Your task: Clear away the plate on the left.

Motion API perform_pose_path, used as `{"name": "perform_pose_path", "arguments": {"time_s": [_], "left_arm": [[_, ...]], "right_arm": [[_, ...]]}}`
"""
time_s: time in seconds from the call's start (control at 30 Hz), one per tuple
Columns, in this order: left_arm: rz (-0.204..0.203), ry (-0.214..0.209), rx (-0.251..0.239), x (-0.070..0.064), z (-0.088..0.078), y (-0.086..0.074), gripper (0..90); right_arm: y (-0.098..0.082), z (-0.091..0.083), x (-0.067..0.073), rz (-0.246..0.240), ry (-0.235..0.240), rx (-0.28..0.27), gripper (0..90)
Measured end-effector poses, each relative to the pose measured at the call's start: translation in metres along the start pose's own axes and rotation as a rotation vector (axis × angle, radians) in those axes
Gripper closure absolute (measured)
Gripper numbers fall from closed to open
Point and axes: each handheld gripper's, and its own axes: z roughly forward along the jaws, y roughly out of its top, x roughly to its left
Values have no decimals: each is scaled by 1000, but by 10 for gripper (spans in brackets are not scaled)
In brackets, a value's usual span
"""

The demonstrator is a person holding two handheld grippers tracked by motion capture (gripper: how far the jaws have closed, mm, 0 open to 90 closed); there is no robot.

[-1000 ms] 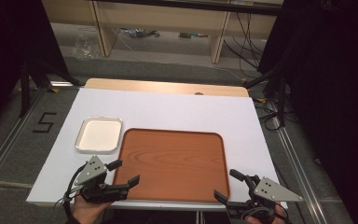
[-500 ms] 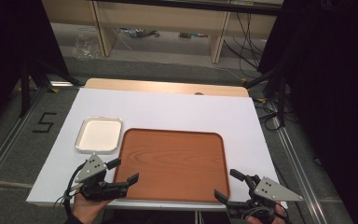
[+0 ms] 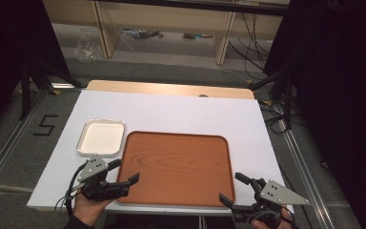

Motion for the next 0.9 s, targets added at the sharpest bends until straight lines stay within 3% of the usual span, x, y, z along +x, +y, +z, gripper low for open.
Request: {"name": "perform_pose_path", "arguments": {"time_s": [0.1, 0.23, 0.3, 0.37, 0.47, 0.63, 0.77, 0.87, 0.9], "left_arm": [[-2, 9, 9, 4, 2, 0, 179], [2, 29, 17, 10, 4, -1, 180], [4, 43, 26, 15, 4, -3, 180], [-12, 57, 30, 20, 4, -4, 179], [-42, 74, 27, 26, 3, -4, 180], [-54, 93, 34, 37, 3, -5, 180], [-65, 104, 40, 42, 4, -5, 181], [-64, 116, 41, 45, 4, -5, 182], [-64, 123, 41, 46, 4, -5, 182]], "right_arm": [[-1, 0, 1, 26, -7, -7, 160], [0, -1, 1, 14, -11, 17, 160], [0, 0, 2, 4, -9, -1, 161], [1, 0, 6, 22, 9, 2, 161], [1, 0, 6, 3, 0, 16, 160], [1, 0, 5, -15, -3, 15, 160], [1, -1, 7, 19, -6, 31, 160], [1, -1, 7, 17, -7, 27, 160], [1, 0, 6, -4, -3, 22, 160]]}}
